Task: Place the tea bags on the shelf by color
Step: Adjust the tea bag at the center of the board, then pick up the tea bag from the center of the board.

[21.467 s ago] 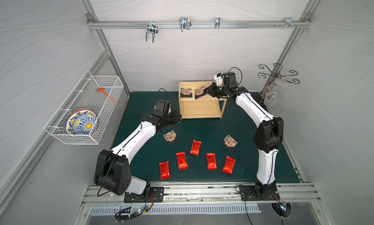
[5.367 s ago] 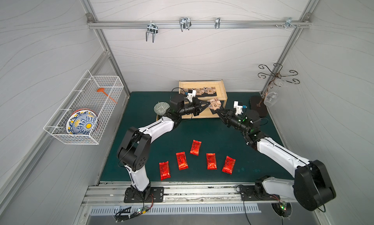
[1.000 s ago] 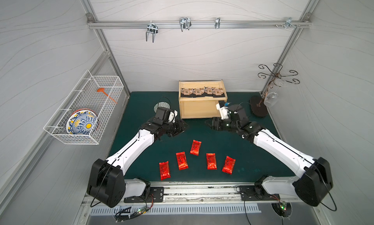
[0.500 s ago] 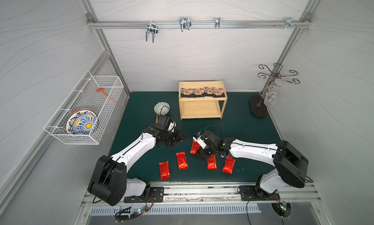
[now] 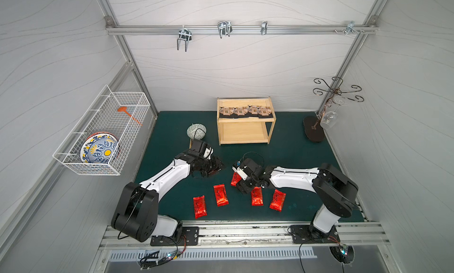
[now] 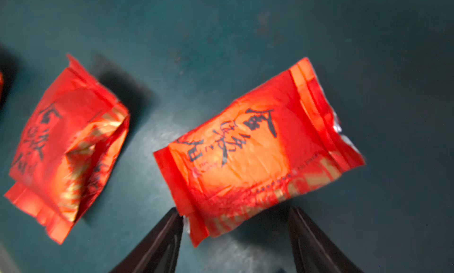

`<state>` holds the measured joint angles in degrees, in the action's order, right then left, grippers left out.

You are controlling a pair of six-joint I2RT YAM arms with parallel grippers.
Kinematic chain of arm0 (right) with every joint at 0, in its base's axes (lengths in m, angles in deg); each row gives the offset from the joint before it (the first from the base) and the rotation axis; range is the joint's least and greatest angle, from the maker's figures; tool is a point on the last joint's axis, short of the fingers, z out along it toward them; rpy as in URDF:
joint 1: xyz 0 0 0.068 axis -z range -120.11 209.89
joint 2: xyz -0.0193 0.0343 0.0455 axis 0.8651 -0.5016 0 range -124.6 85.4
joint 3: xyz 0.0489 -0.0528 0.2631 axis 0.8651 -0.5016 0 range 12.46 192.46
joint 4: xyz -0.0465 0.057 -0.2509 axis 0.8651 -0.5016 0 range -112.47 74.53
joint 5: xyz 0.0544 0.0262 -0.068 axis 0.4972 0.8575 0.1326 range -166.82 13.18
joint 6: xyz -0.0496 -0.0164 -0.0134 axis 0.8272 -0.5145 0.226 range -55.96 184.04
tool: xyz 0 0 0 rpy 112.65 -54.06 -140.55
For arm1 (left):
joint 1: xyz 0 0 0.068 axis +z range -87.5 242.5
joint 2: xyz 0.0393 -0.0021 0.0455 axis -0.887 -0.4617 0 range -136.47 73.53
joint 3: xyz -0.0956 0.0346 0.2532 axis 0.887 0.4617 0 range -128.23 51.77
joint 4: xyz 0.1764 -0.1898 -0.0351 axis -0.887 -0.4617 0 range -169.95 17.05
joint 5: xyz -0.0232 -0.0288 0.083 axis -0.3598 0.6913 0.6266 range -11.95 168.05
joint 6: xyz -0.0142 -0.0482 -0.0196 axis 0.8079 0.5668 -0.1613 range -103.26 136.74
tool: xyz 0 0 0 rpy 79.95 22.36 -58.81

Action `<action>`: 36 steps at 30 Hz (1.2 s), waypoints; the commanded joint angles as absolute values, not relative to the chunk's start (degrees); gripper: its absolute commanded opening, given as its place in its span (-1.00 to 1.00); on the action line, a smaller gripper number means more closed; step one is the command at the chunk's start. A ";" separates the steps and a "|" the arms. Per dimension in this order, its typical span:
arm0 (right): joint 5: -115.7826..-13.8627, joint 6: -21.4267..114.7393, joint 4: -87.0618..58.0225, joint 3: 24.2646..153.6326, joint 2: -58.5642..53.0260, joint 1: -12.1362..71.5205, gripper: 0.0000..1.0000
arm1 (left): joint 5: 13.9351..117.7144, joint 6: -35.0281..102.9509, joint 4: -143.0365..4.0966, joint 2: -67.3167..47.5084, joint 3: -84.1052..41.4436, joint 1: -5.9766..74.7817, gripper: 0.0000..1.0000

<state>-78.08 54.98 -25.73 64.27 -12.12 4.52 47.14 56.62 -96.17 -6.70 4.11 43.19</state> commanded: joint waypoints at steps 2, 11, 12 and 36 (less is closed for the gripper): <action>-76.84 55.93 -24.83 65.33 -12.14 8.23 0.43 | 45.45 57.51 -92.76 -7.91 4.42 43.78 0.14; -73.70 54.19 -22.89 64.50 -11.30 13.88 0.39 | 45.01 58.96 -90.03 -11.05 4.75 43.87 0.14; -73.16 53.73 -22.66 64.41 -11.20 14.57 0.38 | 45.01 59.25 -89.71 -11.42 4.75 43.87 0.14; -59.67 44.79 -5.19 59.58 -12.95 15.65 -0.61 | 46.63 60.65 -81.95 -27.78 -5.26 41.96 0.02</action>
